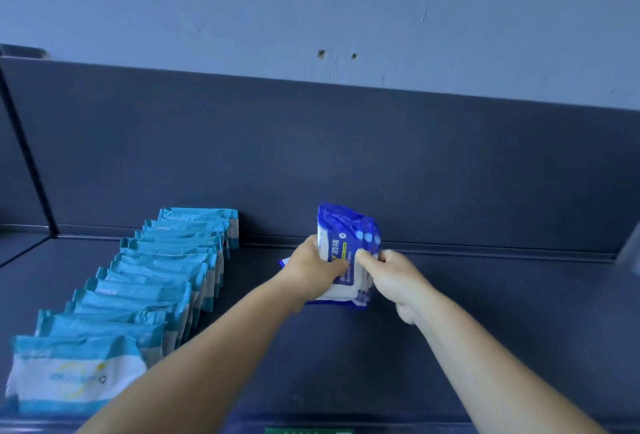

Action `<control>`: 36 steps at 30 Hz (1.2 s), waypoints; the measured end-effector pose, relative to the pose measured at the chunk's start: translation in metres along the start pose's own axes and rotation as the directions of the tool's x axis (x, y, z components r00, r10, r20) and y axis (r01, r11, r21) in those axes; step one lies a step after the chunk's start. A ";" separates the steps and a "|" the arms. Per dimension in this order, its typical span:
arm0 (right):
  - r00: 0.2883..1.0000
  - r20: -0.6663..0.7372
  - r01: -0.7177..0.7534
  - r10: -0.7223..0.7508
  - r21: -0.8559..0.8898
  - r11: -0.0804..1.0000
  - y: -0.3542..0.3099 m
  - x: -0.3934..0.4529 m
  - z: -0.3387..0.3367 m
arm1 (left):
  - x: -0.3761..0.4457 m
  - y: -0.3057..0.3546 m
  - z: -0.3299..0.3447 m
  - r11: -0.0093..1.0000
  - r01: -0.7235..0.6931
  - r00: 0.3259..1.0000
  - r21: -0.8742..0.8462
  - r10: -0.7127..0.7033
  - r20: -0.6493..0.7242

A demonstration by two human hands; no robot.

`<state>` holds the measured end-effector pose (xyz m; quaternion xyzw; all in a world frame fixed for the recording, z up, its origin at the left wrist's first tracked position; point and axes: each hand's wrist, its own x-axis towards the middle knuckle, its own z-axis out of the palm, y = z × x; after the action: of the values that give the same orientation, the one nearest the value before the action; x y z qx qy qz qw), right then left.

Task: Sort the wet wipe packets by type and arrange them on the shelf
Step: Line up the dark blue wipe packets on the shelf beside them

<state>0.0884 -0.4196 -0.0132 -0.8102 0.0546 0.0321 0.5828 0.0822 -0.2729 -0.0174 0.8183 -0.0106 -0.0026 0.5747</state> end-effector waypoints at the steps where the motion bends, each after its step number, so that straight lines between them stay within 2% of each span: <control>1: 1.000 -0.016 0.024 -0.024 -0.041 0.999 0.000 0.003 -0.004 | 0.003 0.001 -0.007 0.995 -0.009 1.000 0.097 0.008 0.001; 3: 0.997 -0.037 0.063 -0.066 -0.084 0.994 -0.001 0.008 -0.012 | 0.011 0.008 -0.019 0.966 -0.004 1.000 0.257 0.002 0.009; 6: 0.984 -0.024 0.167 -0.175 -0.194 0.967 -0.008 0.017 -0.015 | 0.028 0.021 -0.033 0.925 0.020 0.995 0.380 -0.057 0.087; 8: 0.976 0.039 0.214 -0.212 -0.298 0.930 -0.010 0.023 -0.015 | 0.040 0.025 -0.035 0.872 0.013 0.984 0.489 -0.097 0.147; 11: 0.975 0.164 0.201 -0.149 -0.378 0.904 -0.007 0.035 -0.007 | 0.054 0.022 -0.033 0.748 -0.060 0.974 0.661 -0.100 0.202; 13: 0.972 0.201 0.200 -0.120 -0.451 0.870 -0.002 0.041 -0.002 | 0.061 0.013 -0.036 0.729 -0.028 0.972 0.684 -0.139 0.189; 16: 0.982 0.156 0.172 -0.106 -0.515 0.840 0.004 0.050 0.000 | 0.063 0.002 -0.045 0.732 0.084 0.955 0.676 -0.254 0.156; 18: 0.987 0.144 0.138 -0.076 -0.486 0.863 0.005 0.055 -0.001 | 0.063 -0.005 -0.045 0.778 0.100 0.955 0.620 -0.250 0.160; 22: 0.978 0.207 0.069 0.010 -0.370 0.926 0.001 0.064 -0.005 | 0.063 -0.011 -0.039 0.884 0.077 0.979 0.461 -0.156 0.135; 25: 0.960 0.280 0.025 0.023 -0.166 0.986 0.003 0.069 -0.010 | 0.056 -0.006 -0.031 0.913 -0.054 0.982 0.405 -0.026 0.188; 28: 0.936 0.350 -0.044 0.023 0.052 0.998 0.010 0.065 -0.020 | 0.042 0.006 -0.020 0.817 -0.306 0.945 0.488 0.199 0.259; 31: 0.941 0.328 0.044 -0.087 0.136 0.990 0.014 0.054 -0.027 | 0.035 0.009 -0.014 0.745 -0.442 0.896 0.500 0.338 0.288; 32: 0.947 0.287 0.106 -0.148 0.156 0.982 0.015 0.051 -0.029 | 0.034 0.009 -0.012 0.742 -0.466 0.885 0.483 0.386 0.261; 34: 0.959 0.146 0.212 -0.245 0.207 0.955 0.013 0.050 -0.031 | 0.035 0.009 -0.009 0.796 -0.464 0.882 0.389 0.458 0.115; 36: 0.958 0.048 0.260 -0.281 0.258 0.930 0.013 0.048 -0.031 | 0.035 0.006 -0.008 0.904 -0.374 0.920 0.207 0.390 -0.042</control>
<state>0.1342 -0.4554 -0.0209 -0.7281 -0.0786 -0.0219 0.6806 0.1169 -0.2680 -0.0084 0.8520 -0.1476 0.1448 0.4811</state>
